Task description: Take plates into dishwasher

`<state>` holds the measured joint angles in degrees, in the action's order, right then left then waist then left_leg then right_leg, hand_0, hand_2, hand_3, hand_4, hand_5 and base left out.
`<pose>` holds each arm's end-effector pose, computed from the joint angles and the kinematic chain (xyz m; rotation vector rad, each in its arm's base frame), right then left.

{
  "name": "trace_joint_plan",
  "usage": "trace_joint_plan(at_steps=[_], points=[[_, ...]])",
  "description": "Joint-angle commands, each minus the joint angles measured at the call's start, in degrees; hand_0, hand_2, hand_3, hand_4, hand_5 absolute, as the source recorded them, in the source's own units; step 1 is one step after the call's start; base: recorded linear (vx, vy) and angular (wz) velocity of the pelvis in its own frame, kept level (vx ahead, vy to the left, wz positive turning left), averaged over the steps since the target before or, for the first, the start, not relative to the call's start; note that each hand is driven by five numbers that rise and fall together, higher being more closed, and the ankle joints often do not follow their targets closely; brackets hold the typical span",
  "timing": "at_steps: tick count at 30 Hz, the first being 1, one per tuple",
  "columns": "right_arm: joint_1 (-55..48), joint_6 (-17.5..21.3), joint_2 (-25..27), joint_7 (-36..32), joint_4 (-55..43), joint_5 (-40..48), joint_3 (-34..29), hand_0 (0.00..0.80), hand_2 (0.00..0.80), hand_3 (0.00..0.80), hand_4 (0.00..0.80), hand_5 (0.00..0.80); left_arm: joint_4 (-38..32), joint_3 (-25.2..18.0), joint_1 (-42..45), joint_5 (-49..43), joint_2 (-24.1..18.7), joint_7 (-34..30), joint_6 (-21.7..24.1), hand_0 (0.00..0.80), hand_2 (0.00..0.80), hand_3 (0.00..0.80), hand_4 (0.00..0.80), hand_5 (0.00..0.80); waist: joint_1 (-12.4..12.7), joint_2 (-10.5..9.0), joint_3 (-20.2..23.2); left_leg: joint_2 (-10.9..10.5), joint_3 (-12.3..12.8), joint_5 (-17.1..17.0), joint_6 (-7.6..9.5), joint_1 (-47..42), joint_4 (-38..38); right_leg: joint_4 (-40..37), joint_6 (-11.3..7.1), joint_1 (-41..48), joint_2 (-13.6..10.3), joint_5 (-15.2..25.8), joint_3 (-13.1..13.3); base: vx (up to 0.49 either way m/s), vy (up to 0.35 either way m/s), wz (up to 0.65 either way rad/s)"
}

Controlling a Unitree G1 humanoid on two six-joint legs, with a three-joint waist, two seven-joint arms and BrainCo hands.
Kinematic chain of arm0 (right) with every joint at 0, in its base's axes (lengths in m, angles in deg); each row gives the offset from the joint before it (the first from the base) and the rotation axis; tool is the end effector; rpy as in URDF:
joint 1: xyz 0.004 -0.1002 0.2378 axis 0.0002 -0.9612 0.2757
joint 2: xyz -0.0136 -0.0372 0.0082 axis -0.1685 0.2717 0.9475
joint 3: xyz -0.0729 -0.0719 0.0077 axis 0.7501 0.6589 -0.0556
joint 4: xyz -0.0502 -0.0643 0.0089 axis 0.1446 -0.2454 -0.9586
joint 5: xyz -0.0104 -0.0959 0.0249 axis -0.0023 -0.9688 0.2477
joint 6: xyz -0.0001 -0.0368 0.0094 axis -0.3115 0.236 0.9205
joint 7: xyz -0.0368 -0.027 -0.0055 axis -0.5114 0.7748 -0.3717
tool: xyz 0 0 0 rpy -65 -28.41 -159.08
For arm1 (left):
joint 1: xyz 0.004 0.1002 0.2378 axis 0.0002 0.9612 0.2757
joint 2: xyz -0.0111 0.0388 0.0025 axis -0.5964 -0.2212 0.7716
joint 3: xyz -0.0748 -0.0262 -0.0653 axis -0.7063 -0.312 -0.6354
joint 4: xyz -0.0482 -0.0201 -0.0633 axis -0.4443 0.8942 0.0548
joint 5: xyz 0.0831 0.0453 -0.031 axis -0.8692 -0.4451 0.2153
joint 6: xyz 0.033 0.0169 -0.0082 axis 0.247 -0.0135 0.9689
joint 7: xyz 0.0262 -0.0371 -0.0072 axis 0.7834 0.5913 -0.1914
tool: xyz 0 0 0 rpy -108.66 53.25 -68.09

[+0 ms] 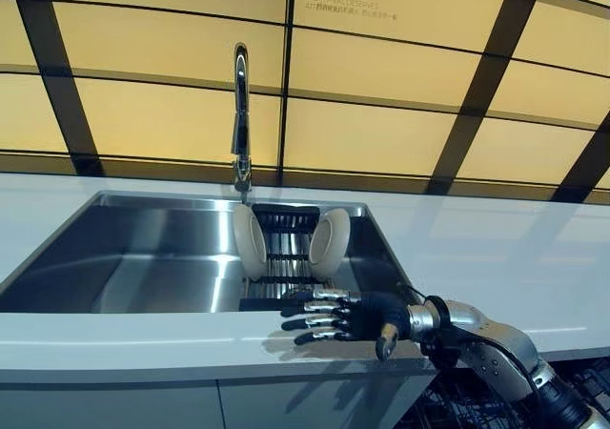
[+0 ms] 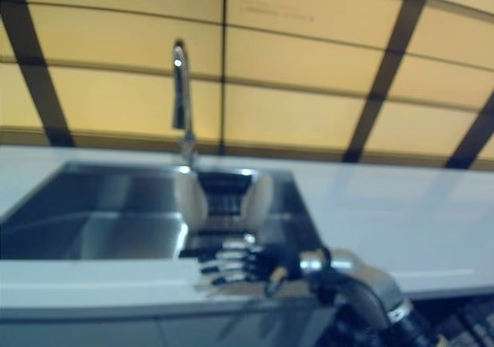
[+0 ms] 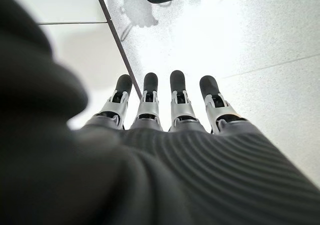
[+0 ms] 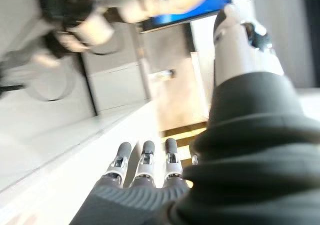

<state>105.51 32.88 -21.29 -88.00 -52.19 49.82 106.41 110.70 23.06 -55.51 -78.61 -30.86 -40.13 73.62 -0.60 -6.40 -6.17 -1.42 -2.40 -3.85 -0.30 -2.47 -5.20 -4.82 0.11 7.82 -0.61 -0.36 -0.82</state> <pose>0.2500 -0.1535 0.1500 0.2886 0.0224 1.4982 0.0715 0.2465 -0.1090 0.4219 1.3478 0.1333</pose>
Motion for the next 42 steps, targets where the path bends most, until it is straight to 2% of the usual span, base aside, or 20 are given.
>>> trace_joint_plan(at_steps=[1, 4, 6, 8, 12, 16, 23, 28, 29, 32, 34, 36, 38, 40, 42], points=[[4.00, 3.71, -3.54, 8.93, -0.20, 10.79, -4.62, 0.000, 0.000, 0.000, 0.000, 0.000, 4.60, 3.13, -1.58, -3.41, 0.46, -0.25, 1.31, 0.000, 0.000, 0.000, 0.000, 0.000, 1.67, 0.49, 3.70, 1.62, 1.34, 2.54, -0.78, -2.22, 0.20, 2.17, -5.36, -3.72, -4.48, 3.93, -0.36, 0.024, 0.006, 0.07], [4.67, 6.08, -4.21, 14.16, 3.23, 8.33, -7.24, 0.000, 0.000, 0.000, 0.000, 0.000, 4.75, 3.13, -1.57, -3.63, 0.80, -0.15, 1.30, 0.000, 0.000, 0.000, 0.000, 0.000, 1.66, 0.60, 3.91, 1.58, 1.30, 2.74, -0.84, -2.46, 0.20, 2.27, -5.30, -3.50, -4.48, 3.66, -0.56, 0.018, 0.007, 0.09], [5.00, 8.75, -2.42, 18.17, 7.18, 4.02, -9.68, 0.000, 0.000, 0.000, 0.000, 0.000, 4.18, 3.08, -1.47, -3.36, 1.07, 0.15, 0.62, 0.000, 0.000, 0.000, 0.000, 0.000, 1.35, 0.70, 3.98, 1.64, 1.41, 2.79, -0.88, -2.61, 0.20, 2.36, -5.23, -3.45, -4.45, 3.62, -0.62, 0.010, 0.004, 0.03], [5.16, 9.90, -1.71, 19.36, 8.64, 2.09, -10.51, 0.000, 0.000, 0.000, 0.000, 0.000, 4.02, 3.02, -1.39, -3.27, 1.09, 0.19, 0.39, 0.000, 0.000, 0.000, 0.000, 0.000, 1.23, 0.69, 4.01, 1.65, 1.44, 2.84, -0.90, -2.66, 0.20, 2.39, -5.20, -3.44, -4.44, 3.57, -0.63, 0.000, 0.000, 0.00], [6.74, 16.46, 3.81, 25.62, 16.21, -5.62, -13.62, 0.000, 0.000, 0.000, 0.000, 0.000, 2.78, 2.36, -0.69, -2.98, 0.96, 0.41, -0.57, 0.000, 0.000, 0.000, 0.000, 0.000, 0.54, 0.73, 3.89, 1.72, 1.69, 2.93, -1.01, -3.14, 0.20, 2.45, -5.07, -3.19, -4.31, 3.58, -0.58, 0.000, 0.000, 0.00], [10.68, 20.54, 8.65, 32.11, 21.15, -6.23, -14.92, 0.000, 0.000, 0.000, 0.000, 0.000, 2.26, 2.17, -0.67, -2.60, 0.96, 0.45, -0.95, 0.000, 0.000, 0.000, 0.000, 0.000, 0.40, 0.59, 3.60, 1.75, 1.79, 2.84, -1.18, -3.37, 0.20, 2.12, -4.85, -2.63, -4.14, 3.60, -0.60, 0.000, 0.000, 0.00], [14.33, 23.33, 11.37, 38.66, 23.97, -5.93, -15.78, 0.000, 0.000, 0.000, 0.000, 0.000, 2.24, 3.01, -0.74, -2.61, 0.94, 0.44, -0.94, 0.000, 0.000, 0.000, 0.000, 0.000, 0.84, 0.45, 3.41, 1.76, 1.58, 2.79, -1.24, -3.46, 0.20, 2.07, -4.72, -2.36, -4.05, 3.52, -0.86, 0.000, 0.000, 0.00], [18.20, 24.01, 13.88, 44.83, 26.61, -11.09, -14.86, 0.000, 0.000, 0.000, 0.000, 0.000, 2.23, 3.59, -0.97, -3.07, 0.88, 0.40, -1.35, 0.000, 0.000, 0.000, 0.000, 0.000, 1.26, 0.31, 3.37, 1.68, 1.34, 2.74, -1.25, -3.60, 0.20, 2.06, -4.58, -2.06, -3.99, 3.47, -1.05, 0.000, 0.000, 0.00], [20.73, 22.99, 15.90, 48.03, 27.95, -14.32, -13.04, 0.000, 0.000, 0.000, 0.000, 0.000, 1.83, 3.88, -0.97, -3.04, 0.73, 0.44, -1.66, 0.000, 0.000, 0.000, 0.000, 0.000, 1.41, 0.26, 3.29, 1.63, 1.18, 2.64, -1.29, -3.71, 0.20, 2.13, -4.53, -1.96, -4.04, 3.46, -1.10, 0.000, 0.000, 0.00], [24.11, 20.73, 18.04, 49.42, 29.66, -18.42, -9.94, 0.000, 0.000, 0.000, 0.000, 0.000, 1.28, 4.02, -1.17, -3.16, 0.55, 0.47, -2.05, 0.000, 0.000, 0.000, 0.000, 0.000, 1.60, 0.06, 3.15, 1.52, 0.85, 2.54, -1.36, -3.63, 0.20, 2.12, -4.49, -2.01, -4.00, 3.53, -1.07, 0.000, 0.000, 0.00], [27.51, 17.75, 19.84, 50.67, 31.23, -24.87, -6.13, 0.000, 0.000, 0.000, 0.000, 0.000, 0.78, 4.17, -1.47, -3.39, 0.48, 0.65, -2.70, 0.000, 0.000, 0.000, 0.000, 0.000, 1.83, -0.25, 3.01, 1.45, 0.66, 2.39, -1.46, -3.44, 0.20, 1.94, -4.51, -2.02, -4.01, 3.71, -1.19, 0.000, 0.000, 0.00], [29.54, 16.42, 21.18, 49.44, 32.15, -30.89, -3.55, 0.000, 0.000, 0.000, 0.000, 0.000, 0.56, 4.03, -1.62, -3.55, 0.28, 0.56, -2.98, 0.000, 0.000, 0.000, 0.000, 0.000, 1.92, -0.40, 2.97, 1.42, 0.58, 2.29, -1.50, -3.35, 0.20, 1.84, -4.55, -2.05, -4.03, 3.84, -1.21, 0.000, 0.000, 0.00], [34.20, 15.53, 24.26, 47.66, 33.02, -39.92, 2.79, 0.000, 0.000, 0.000, 0.000, 0.000, -0.18, 3.98, -1.73, -3.81, 0.04, 0.52, -3.75, 0.000, 0.000, 0.000, 0.000, 0.000, 2.15, -0.79, 2.98, 1.33, 0.47, 2.11, -1.51, -3.13, 0.20, 1.74, -4.60, -2.16, -4.05, 4.00, -1.27, 0.000, 0.000, 0.00], [38.73, 15.92, 26.20, 46.63, 34.28, -46.09, 8.36, 0.000, 0.000, 0.000, 0.000, 0.000, -0.70, 4.07, -1.60, -3.82, -0.25, 0.42, -4.11, 0.000, 0.000, 0.000, 0.000, 0.000, 2.43, -1.03, 2.97, 1.27, 0.26, 1.96, -1.52, -3.00, 0.20, 1.83, -4.66, -2.28, -4.03, 4.08, -1.37, 0.000, 0.000, 0.00], [43.44, 18.20, 27.89, 46.88, 35.44, -55.95, 14.00, 0.000, 0.000, 0.000, 0.000, 0.000, -1.12, 4.27, -1.52, -3.93, -0.52, 0.23, -4.43, 0.000, 0.000, 0.000, 0.000, 0.000, 2.92, -1.31, 3.01, 1.20, -0.01, 1.92, -1.45, -2.92, 0.20, 1.80, -4.78, -2.28, -4.04, 4.15, -1.59, 0.026, -0.004, 0.01]])
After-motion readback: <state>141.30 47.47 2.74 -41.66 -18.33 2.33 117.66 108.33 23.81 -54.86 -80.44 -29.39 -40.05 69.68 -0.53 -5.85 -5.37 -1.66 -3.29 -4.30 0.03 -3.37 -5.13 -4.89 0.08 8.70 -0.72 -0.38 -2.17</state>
